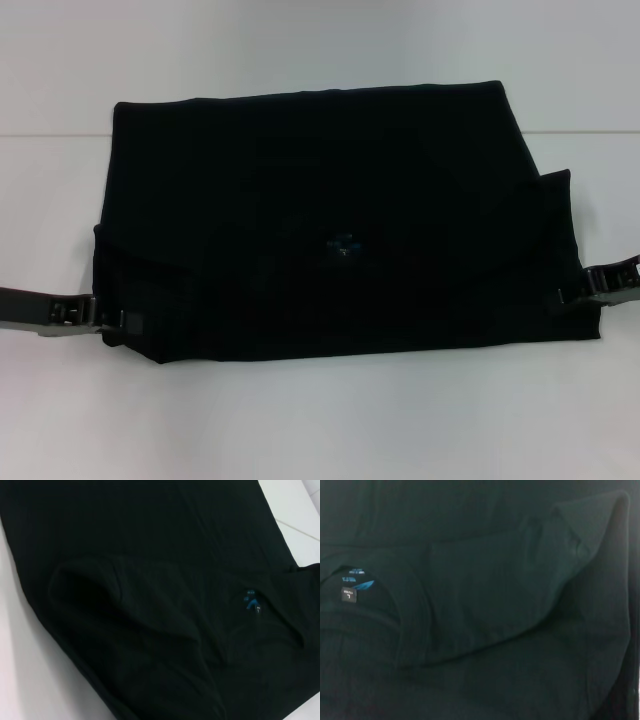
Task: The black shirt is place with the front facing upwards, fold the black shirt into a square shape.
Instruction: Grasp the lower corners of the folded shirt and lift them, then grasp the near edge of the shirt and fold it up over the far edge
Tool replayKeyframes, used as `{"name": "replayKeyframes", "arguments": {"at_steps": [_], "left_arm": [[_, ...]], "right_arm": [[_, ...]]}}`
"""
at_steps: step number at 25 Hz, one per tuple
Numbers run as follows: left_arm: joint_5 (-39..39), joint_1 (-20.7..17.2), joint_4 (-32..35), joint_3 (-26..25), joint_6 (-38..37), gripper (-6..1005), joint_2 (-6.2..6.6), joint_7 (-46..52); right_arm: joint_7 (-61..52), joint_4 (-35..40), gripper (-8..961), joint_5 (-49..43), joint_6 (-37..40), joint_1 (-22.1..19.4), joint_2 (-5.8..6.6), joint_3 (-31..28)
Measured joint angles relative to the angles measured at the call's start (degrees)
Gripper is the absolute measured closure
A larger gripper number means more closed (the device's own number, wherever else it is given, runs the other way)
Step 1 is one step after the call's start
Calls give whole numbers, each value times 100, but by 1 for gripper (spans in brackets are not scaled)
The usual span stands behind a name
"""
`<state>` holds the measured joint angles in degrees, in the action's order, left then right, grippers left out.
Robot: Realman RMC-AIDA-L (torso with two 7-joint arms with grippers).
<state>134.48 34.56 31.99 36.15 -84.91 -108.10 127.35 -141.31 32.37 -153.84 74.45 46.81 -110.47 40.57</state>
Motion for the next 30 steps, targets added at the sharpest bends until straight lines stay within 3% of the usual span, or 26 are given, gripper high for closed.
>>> {"name": "replayKeyframes", "arguments": {"at_steps": [2, 11, 18, 21, 24, 27, 30], "left_arm": [[-1, 6, -13, -1, 0, 977, 0, 0], [-20, 16, -30, -70, -88, 977, 0, -30], [88, 16, -38, -100, -1203, 978, 169, -124], [326, 17, -44, -92, -2303, 977, 255, -329], [743, 22, -60, 48, -3168, 976, 255, -463], [902, 30, -92, 172, -3233, 976, 223, -463], [817, 88, -104, 50, -3122, 977, 203, -491]], "right_arm": [[2, 1, 310, 1, 1, -6, 0, -4], [82, 17, 725, -3, 254, -6, 43, -5], [588, 242, 908, -94, 1637, -115, 274, 120], [1073, 450, 903, -323, 2551, -280, 304, 220], [1653, 483, 898, -641, 3272, -423, 247, 353], [1912, 484, 892, -850, 3438, -515, 119, 411], [1953, 439, 887, -780, 3289, -495, 91, 215]]}}
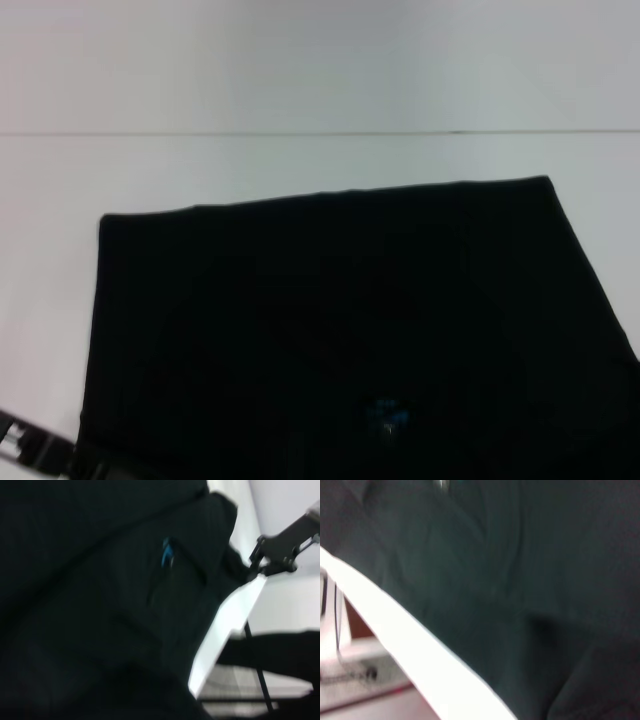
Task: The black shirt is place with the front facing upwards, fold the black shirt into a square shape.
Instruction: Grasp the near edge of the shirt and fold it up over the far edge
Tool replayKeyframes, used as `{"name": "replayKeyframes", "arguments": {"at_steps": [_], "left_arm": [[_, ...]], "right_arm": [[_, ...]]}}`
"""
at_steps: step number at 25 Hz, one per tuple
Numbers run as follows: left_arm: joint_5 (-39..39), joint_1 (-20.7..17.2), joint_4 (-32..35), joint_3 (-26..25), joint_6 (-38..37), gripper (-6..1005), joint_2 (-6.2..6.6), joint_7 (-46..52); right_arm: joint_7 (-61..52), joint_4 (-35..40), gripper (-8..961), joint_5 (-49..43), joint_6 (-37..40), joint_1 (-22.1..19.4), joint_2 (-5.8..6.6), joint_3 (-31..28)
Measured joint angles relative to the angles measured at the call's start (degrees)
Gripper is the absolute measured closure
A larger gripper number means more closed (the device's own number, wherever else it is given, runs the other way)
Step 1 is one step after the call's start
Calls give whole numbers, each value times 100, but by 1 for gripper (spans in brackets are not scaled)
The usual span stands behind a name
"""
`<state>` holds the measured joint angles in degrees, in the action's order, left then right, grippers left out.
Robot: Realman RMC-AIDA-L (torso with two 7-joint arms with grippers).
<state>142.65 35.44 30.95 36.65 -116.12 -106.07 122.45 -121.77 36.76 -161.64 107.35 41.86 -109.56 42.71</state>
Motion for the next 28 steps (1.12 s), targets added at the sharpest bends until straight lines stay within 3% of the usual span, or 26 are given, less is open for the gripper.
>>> {"name": "replayKeyframes", "arguments": {"at_steps": [2, 5, 6, 9, 12, 15, 17, 24, 28], "left_arm": [[-70, 121, -6, -276, 166, 977, 16, 30], [-84, 308, -10, -921, 493, 977, 77, 251], [-84, 308, -10, -921, 493, 977, 77, 251], [-105, 487, -15, -1794, 1230, 978, 134, 750], [-286, 520, -35, -2203, 2001, 978, 93, 917], [-615, 468, -226, -2471, 2886, 977, 10, 949], [-804, 415, -400, -2503, 3531, 976, -78, 916], [-831, 413, -441, -2455, 4415, 972, -320, 791], [-838, 443, -446, -2462, 4864, 970, -435, 737]], "right_arm": [[-42, -23, 884, 97, -141, 63, 40, -286], [-350, -15, 879, 364, -427, 175, 200, -1010], [-475, -25, 877, 509, -560, 198, 269, -1256], [-783, -109, 872, 1029, -1185, 206, 431, -1788], [-902, -267, 867, 1700, -1998, 156, 451, -1965], [-899, -408, 861, 2174, -2756, 136, 354, -1945], [-872, -455, 858, 2357, -3279, 149, 223, -1930], [-651, -484, 846, 2790, -4681, 299, -231, -1879], [-607, -497, 839, 2876, -5027, 360, -316, -1871]]}}
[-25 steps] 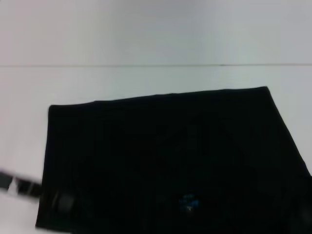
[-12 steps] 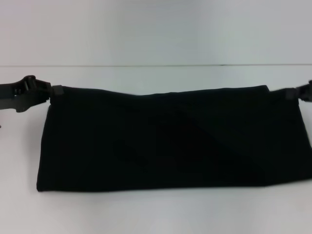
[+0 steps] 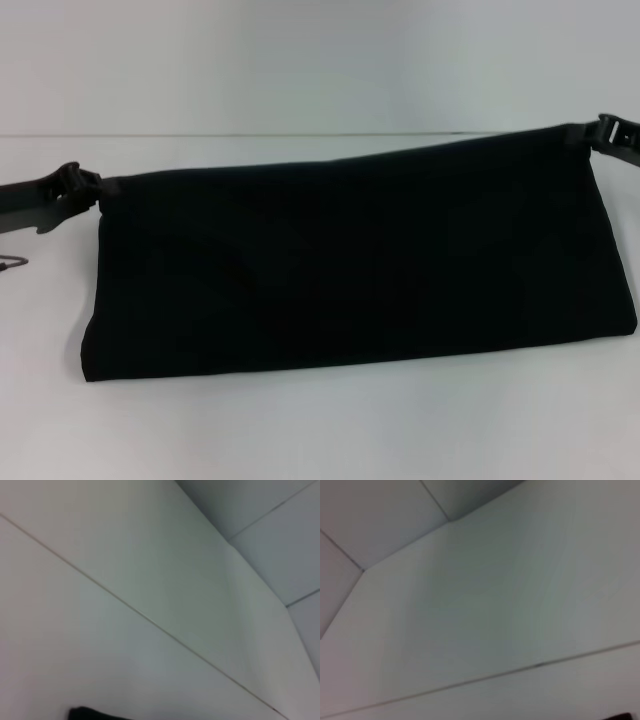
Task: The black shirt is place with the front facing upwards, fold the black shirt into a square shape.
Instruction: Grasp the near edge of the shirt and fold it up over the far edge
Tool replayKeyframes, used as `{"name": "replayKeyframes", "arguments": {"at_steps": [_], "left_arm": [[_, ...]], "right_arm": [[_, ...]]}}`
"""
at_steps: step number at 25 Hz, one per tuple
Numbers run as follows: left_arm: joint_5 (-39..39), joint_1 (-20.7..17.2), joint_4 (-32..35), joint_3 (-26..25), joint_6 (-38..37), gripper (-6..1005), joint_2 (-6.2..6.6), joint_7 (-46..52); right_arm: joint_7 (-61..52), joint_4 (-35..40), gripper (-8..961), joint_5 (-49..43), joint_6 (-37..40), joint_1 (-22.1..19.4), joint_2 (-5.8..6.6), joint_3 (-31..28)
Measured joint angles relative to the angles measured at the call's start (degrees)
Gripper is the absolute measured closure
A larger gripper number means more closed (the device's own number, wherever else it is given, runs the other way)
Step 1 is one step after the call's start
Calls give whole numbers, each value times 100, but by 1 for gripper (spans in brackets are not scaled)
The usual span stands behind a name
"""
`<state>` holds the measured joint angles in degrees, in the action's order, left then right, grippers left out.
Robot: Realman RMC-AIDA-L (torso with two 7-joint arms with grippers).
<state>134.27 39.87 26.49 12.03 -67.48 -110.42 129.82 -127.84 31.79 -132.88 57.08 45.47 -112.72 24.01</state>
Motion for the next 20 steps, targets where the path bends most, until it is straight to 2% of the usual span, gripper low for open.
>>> {"name": "replayKeyframes", "arguments": {"at_steps": [5, 8, 15, 19, 20], "left_arm": [[-44, 79, -17, 32, 358, 967, -74, -130], [-49, 154, -17, 40, 593, 965, -183, -268], [-70, 276, 11, 294, 1701, 961, -562, -413], [-349, 277, -7, 299, 2298, 959, -775, -767], [-484, 259, -7, 299, 2364, 958, -814, -901]], "right_arm": [[48, -175, 830, 35, -506, 119, -115, 40], [199, -268, 825, 37, -863, 182, -245, 50], [834, -373, 813, 112, -1747, 306, -595, 93], [1117, -474, 806, 255, -2047, 325, -677, 174], [1137, -521, 772, 266, -2113, 326, -677, 203]]}}
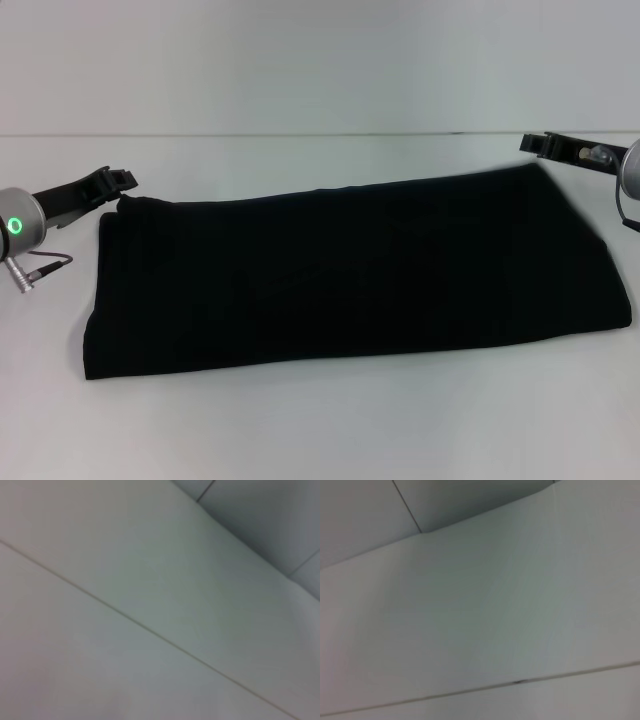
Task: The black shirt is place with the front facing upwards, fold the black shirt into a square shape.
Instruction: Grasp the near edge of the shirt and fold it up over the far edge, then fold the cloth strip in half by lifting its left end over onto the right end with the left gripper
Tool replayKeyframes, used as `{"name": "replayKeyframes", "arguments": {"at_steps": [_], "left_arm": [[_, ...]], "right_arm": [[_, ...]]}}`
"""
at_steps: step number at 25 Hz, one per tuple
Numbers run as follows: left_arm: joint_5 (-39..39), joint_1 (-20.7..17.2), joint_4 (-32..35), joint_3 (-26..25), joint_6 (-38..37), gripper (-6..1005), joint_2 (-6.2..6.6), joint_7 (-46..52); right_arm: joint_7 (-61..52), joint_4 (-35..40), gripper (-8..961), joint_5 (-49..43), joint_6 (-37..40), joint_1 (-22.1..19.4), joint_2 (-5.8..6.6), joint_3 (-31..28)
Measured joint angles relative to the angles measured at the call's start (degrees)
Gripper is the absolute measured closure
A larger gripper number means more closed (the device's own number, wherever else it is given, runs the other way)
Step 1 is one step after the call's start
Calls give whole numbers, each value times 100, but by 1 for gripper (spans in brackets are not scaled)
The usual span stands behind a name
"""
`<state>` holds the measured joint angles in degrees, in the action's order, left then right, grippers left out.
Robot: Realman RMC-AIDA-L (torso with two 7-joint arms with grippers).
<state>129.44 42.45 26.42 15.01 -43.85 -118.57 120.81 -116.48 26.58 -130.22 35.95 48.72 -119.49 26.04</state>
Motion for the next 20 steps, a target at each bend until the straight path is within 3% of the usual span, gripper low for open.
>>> {"name": "replayKeyframes", "arguments": {"at_steps": [4, 8, 11, 15, 18, 20], "left_arm": [[-229, -67, 0, 0, 86, 810, -55, -207], [-233, -175, 0, 4, -92, 627, 30, -225], [-263, -378, -1, -62, -876, 500, 246, -83], [-360, -741, 23, -80, -2564, 382, 607, 104], [-343, -1021, 213, 18, -3630, 293, 767, 385], [-339, -1253, 438, 55, -4244, 239, 818, 643]], "right_arm": [[-14, -50, 639, 85, -95, -78, 1, 4], [161, 31, 505, 676, 254, -350, 50, 31], [900, 59, 405, 1243, 1230, -631, 172, 24], [2637, 68, 284, 1738, 3181, -1066, 330, 39], [4053, 80, 202, 1732, 4438, -1357, 333, 77], [4339, 82, 156, 1731, 4624, -1429, 305, 78]]}}
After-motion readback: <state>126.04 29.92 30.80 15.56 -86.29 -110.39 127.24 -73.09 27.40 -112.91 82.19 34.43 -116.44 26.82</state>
